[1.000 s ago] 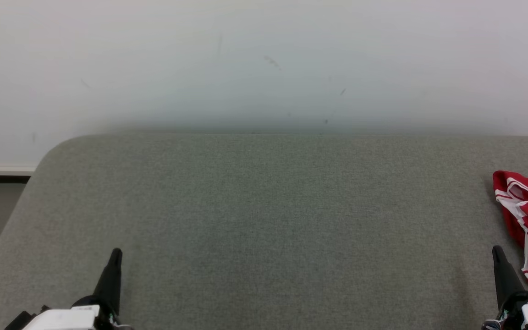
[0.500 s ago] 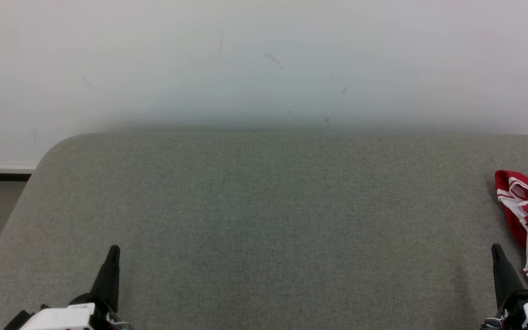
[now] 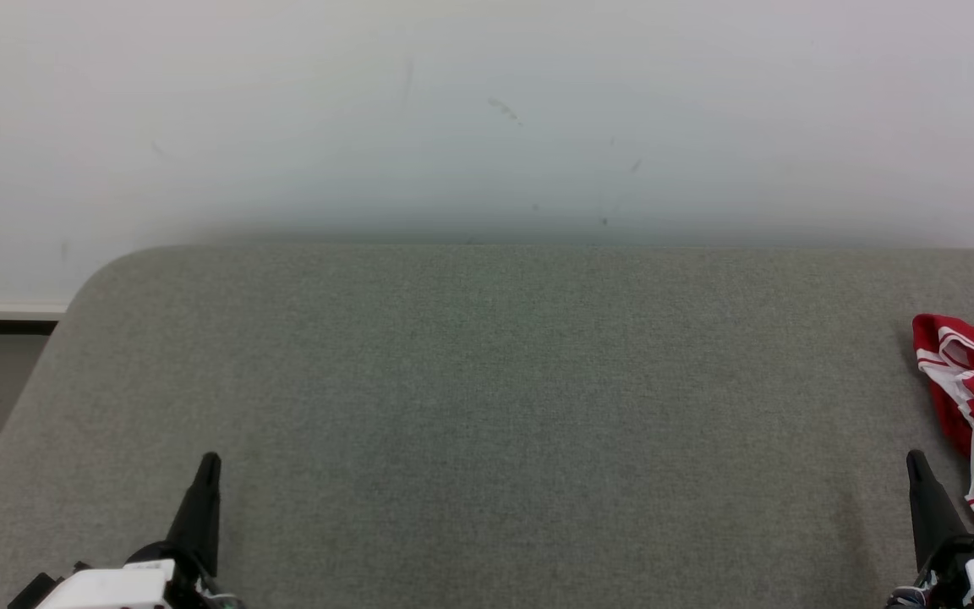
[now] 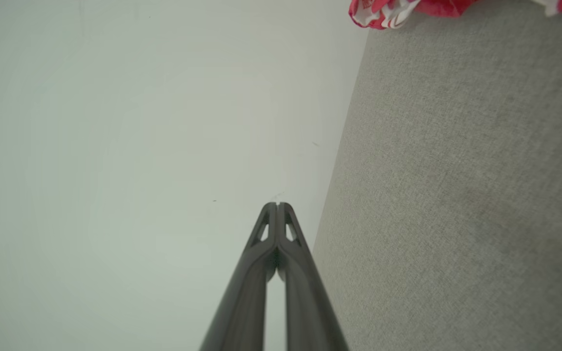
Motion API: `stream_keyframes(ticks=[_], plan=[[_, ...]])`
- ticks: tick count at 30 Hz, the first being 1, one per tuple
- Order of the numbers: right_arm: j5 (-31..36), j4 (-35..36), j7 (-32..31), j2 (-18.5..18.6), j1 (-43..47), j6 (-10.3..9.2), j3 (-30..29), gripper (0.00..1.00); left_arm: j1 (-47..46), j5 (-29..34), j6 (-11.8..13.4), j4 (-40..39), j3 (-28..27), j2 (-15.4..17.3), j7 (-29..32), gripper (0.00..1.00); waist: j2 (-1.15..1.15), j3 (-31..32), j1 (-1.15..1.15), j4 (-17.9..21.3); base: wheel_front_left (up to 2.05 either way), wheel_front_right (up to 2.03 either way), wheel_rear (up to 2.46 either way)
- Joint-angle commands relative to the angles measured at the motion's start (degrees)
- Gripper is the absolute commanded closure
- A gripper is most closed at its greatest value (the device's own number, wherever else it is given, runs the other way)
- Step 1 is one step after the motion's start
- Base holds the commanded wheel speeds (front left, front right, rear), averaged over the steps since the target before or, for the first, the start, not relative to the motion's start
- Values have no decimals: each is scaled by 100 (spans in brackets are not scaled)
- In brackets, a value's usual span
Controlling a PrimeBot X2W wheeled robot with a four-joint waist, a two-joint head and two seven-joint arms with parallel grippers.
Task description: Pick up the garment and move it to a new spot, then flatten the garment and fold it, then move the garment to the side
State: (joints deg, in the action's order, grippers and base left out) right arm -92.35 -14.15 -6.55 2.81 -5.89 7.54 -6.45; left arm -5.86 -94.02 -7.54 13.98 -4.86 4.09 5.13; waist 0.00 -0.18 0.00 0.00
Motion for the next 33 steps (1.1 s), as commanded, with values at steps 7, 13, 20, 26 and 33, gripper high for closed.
stream_keyframes(ticks=[7,13,20,26,33], plan=[[-12,22,-18,4,-76,-11,-24,100,-61,56,-12,4,-31,-10,37,100,0,0,0,0,0,0,0],[-12,22,-18,4,-76,-10,-24,100,-63,66,-12,4,-43,-17,40,100,0,0,0,0,0,0,0],[-12,22,-17,5,-75,-10,-23,100,-64,77,-12,5,-57,-24,54,100,0,0,0,0,0,0,0],[-12,22,-17,5,-75,-10,-23,100,-65,86,-12,5,-68,-31,66,100,0,0,0,0,0,0,0],[-13,22,-17,5,-75,-10,-23,100,-67,89,-12,6,-79,-40,73,100,0,0,0,0,0,0,0]])
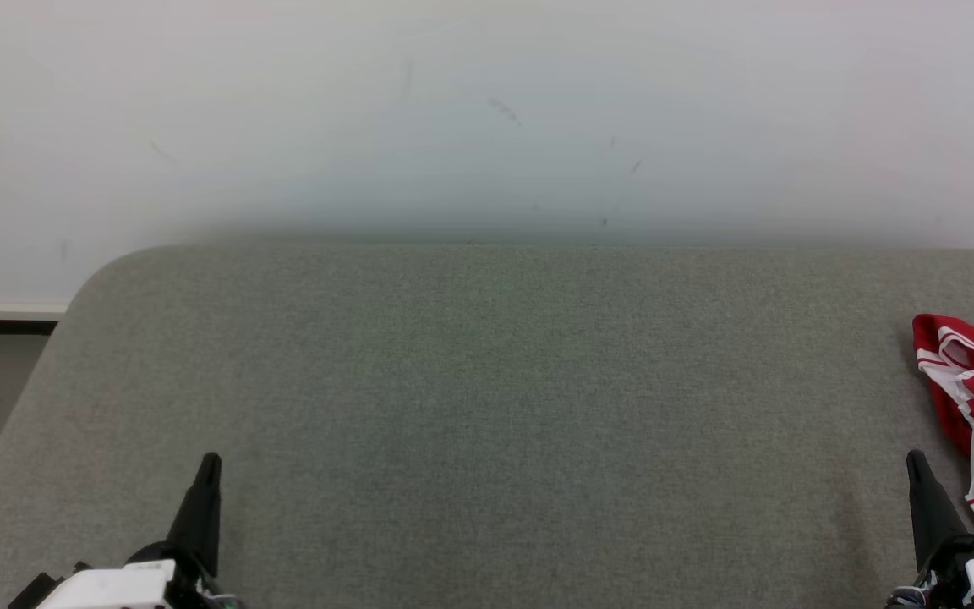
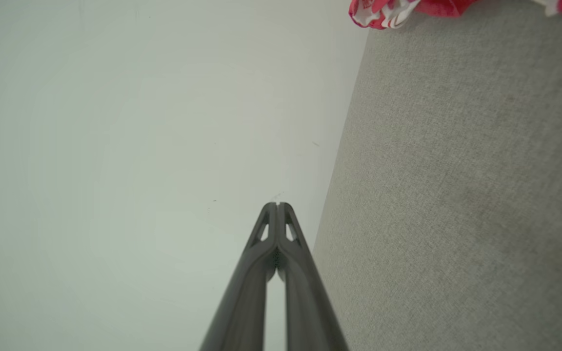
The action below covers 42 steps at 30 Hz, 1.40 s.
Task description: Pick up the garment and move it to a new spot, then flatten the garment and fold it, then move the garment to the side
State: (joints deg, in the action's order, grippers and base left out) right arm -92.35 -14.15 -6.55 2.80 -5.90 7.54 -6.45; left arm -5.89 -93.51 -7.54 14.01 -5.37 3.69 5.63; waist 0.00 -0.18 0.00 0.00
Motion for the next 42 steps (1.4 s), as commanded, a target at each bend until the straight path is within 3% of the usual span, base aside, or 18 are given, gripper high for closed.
stream_keyframes(ticks=[1,42], plan=[[-13,22,-17,6,-75,-11,-23,100,-64,41,-12,3,-30,0,24,100,0,0,0,0,0,0,0],[-13,22,-16,6,-75,-11,-21,100,-69,94,-12,4,-77,-28,60,100,0,0,0,0,0,0,0]])
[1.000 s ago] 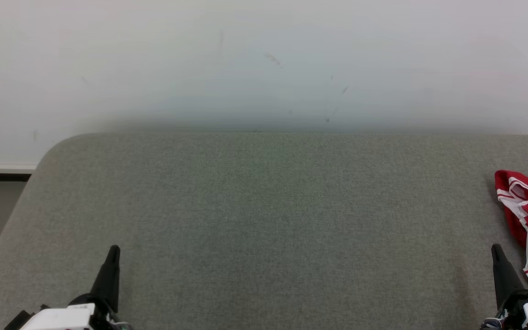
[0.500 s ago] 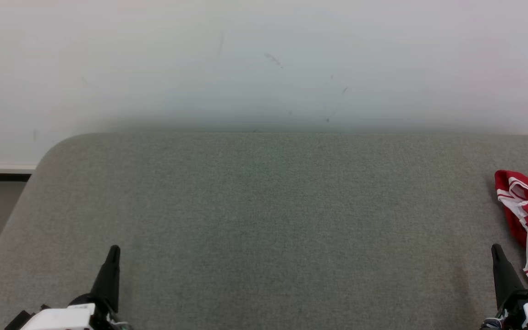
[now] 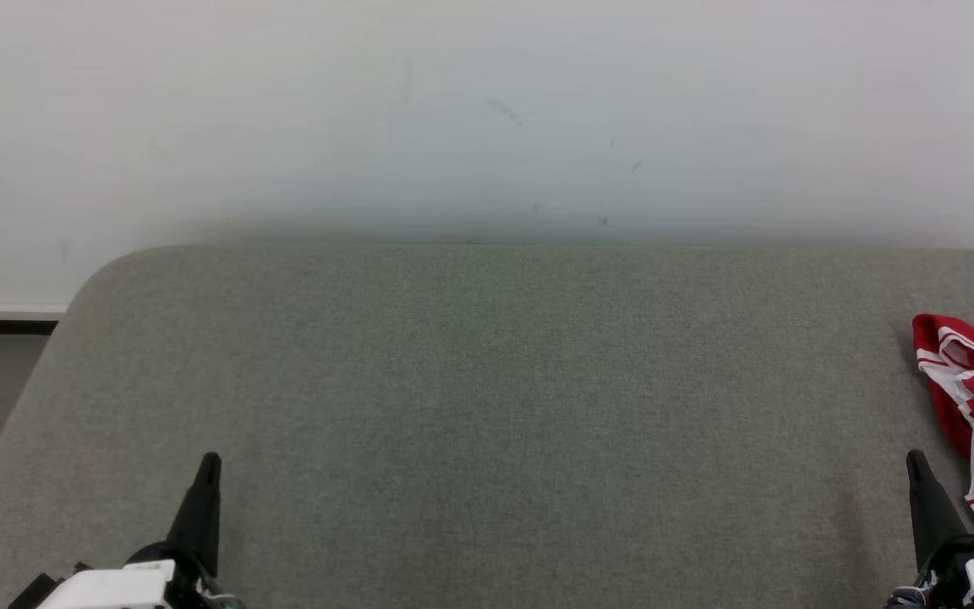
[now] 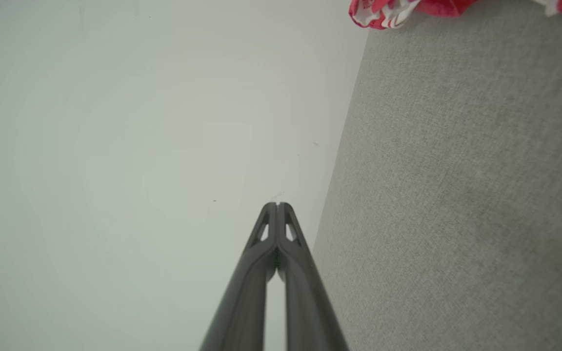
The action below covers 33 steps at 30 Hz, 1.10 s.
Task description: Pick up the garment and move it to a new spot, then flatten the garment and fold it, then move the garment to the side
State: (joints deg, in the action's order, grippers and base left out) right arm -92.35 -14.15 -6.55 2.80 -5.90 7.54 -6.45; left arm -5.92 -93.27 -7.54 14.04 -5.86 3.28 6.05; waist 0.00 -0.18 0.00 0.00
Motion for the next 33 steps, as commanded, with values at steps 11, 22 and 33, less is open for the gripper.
stream_keyframes(ticks=[11,22,33], plan=[[-14,22,-16,6,-75,-10,-21,100,-68,83,-12,3,-36,5,25,100,0,0,0,0,0,0,0],[-14,23,-16,6,-75,-10,-21,100,-69,92,-12,3,-41,3,34,100,0,0,0,0,0,0,0],[-14,23,-15,6,-75,-10,-21,100,-69,95,-12,3,-48,-1,37,100,0,0,0,0,0,0,0]])
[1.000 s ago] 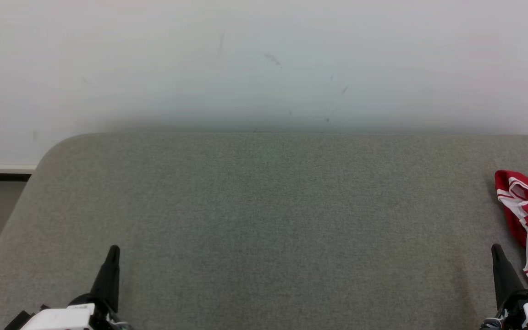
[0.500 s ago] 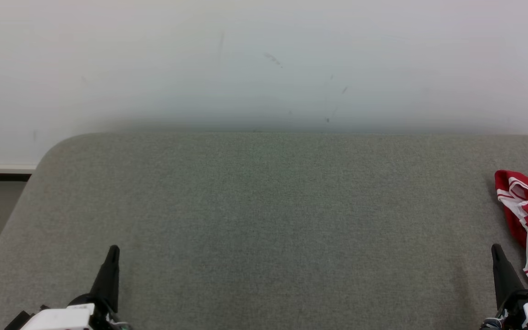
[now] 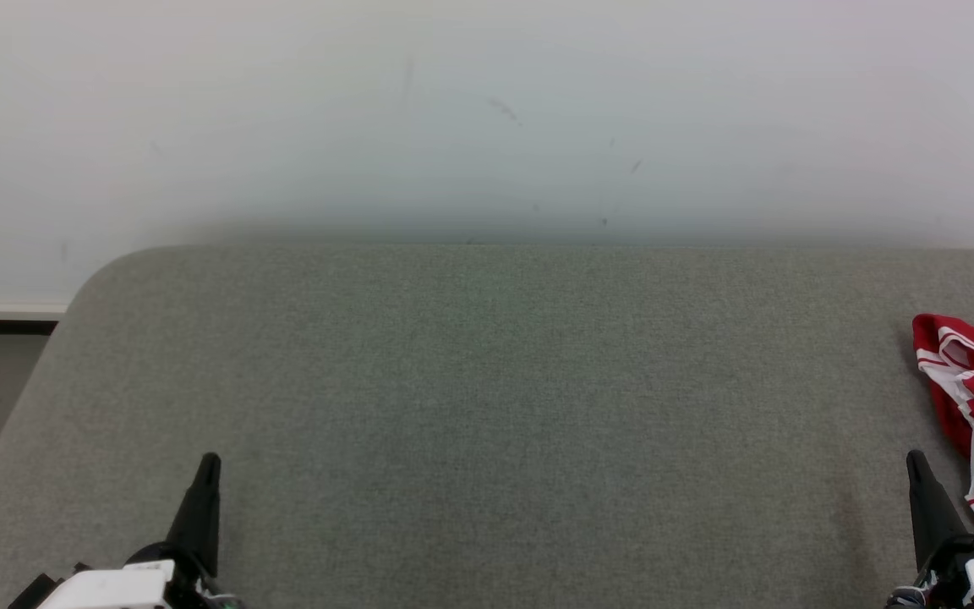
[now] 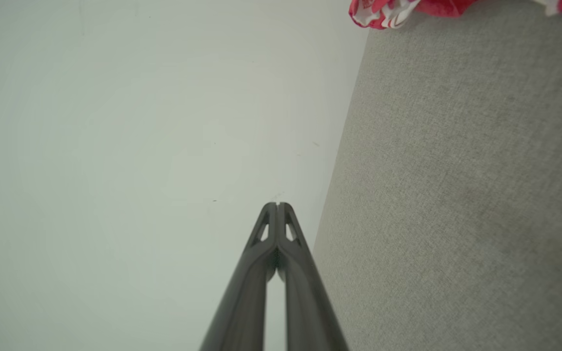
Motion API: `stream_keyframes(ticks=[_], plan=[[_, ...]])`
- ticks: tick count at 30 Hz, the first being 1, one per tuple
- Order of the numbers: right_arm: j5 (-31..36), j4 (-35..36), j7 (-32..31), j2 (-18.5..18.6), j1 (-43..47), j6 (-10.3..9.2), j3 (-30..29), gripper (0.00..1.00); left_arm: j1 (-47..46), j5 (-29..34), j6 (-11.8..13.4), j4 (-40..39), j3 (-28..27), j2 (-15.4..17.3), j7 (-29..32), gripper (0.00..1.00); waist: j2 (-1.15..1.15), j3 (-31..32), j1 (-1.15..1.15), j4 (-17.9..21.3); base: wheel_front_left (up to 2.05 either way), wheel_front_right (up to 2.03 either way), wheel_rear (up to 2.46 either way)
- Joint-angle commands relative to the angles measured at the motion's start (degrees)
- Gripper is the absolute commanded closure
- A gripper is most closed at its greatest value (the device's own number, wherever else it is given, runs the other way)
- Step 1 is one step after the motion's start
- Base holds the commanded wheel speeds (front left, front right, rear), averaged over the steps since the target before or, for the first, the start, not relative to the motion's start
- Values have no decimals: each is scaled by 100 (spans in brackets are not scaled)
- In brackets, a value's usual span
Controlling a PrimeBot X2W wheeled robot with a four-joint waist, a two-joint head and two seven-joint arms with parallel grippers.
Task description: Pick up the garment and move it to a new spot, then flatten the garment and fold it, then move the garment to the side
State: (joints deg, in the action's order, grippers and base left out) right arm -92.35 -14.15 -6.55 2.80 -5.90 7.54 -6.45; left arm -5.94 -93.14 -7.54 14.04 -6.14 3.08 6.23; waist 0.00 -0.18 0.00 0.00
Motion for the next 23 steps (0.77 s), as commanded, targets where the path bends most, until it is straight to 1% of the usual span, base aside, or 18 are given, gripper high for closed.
stream_keyframes(ticks=[1,23], plan=[[-14,23,-15,6,-74,-10,-21,100,-68,83,-12,3,-21,18,20,100,0,0,0,0,0,0,0],[-14,23,-15,6,-75,-10,-21,100,-69,95,-12,3,-31,9,31,100,0,0,0,0,0,0,0]])
